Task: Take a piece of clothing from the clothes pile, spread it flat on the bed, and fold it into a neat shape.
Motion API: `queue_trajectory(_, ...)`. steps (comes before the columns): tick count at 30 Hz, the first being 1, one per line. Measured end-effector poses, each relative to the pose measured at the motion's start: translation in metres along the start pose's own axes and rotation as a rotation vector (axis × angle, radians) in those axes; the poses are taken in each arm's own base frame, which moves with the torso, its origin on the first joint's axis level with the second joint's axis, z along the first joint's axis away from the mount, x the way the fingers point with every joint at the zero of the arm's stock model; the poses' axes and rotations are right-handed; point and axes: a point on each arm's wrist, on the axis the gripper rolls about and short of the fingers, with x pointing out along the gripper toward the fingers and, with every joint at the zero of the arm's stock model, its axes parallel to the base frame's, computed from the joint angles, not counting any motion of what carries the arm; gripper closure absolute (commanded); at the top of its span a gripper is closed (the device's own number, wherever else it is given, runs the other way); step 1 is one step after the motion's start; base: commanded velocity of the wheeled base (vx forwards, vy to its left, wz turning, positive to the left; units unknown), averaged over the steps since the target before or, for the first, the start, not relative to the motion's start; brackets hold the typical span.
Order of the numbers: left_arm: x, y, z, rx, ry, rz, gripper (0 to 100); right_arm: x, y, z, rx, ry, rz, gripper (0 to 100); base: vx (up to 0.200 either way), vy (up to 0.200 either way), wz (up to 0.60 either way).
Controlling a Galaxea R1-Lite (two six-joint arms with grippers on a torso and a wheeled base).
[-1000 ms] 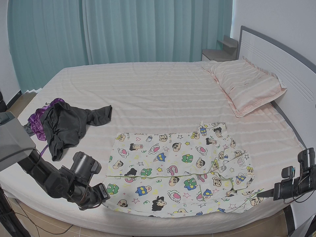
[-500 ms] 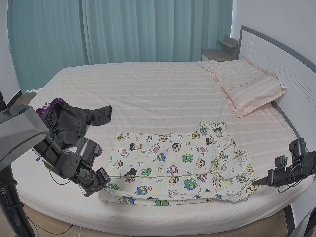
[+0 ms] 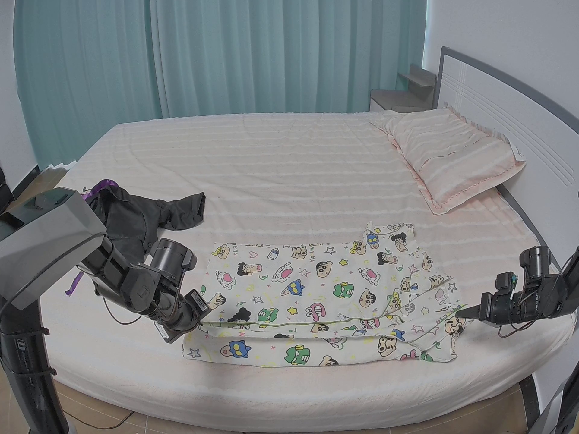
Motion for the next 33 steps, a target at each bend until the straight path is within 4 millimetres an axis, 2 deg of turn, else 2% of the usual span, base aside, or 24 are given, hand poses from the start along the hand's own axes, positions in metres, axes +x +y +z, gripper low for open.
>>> queue_trajectory(9,0.015,-0.012,0.008,0.005,-0.065,0.015,100,0.014,-0.008,0.0,0.032,0.017,0.0,100,0.0,0.0,0.0)
queue_trajectory(21,0.028,-0.024,0.014,0.012,-0.071,0.04,100,0.028,-0.004,0.015,0.052,-0.017,0.021,100,0.0,0.0,0.0)
queue_trajectory(33,0.037,-0.032,0.02,0.015,-0.086,0.089,100,0.04,-0.009,0.028,0.087,-0.049,-0.023,100,0.0,0.0,0.0)
